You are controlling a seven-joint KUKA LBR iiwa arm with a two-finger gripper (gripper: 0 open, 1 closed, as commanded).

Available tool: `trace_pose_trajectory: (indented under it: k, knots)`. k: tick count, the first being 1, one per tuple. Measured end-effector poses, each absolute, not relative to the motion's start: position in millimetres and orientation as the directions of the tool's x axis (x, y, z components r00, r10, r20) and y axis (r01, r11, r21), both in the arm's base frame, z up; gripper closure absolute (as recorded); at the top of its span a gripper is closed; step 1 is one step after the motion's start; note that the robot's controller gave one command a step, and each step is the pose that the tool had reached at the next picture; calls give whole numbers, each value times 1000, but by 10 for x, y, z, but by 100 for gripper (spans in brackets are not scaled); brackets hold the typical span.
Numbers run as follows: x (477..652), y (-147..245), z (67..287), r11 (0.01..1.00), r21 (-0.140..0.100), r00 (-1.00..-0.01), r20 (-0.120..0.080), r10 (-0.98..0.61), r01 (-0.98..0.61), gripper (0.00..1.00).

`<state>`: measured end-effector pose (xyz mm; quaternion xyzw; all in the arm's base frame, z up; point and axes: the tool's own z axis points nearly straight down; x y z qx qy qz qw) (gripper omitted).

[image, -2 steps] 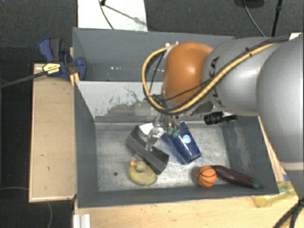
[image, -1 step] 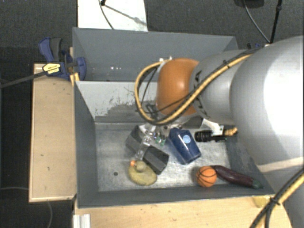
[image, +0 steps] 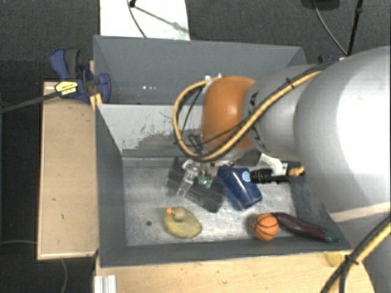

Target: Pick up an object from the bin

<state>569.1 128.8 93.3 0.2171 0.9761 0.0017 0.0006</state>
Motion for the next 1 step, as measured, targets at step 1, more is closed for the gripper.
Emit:
trace_pose_trajectory:
  k: [1]
  knots:
    - [5691, 1288, 933, 906, 4, -906, 0, 424, 424, 100]
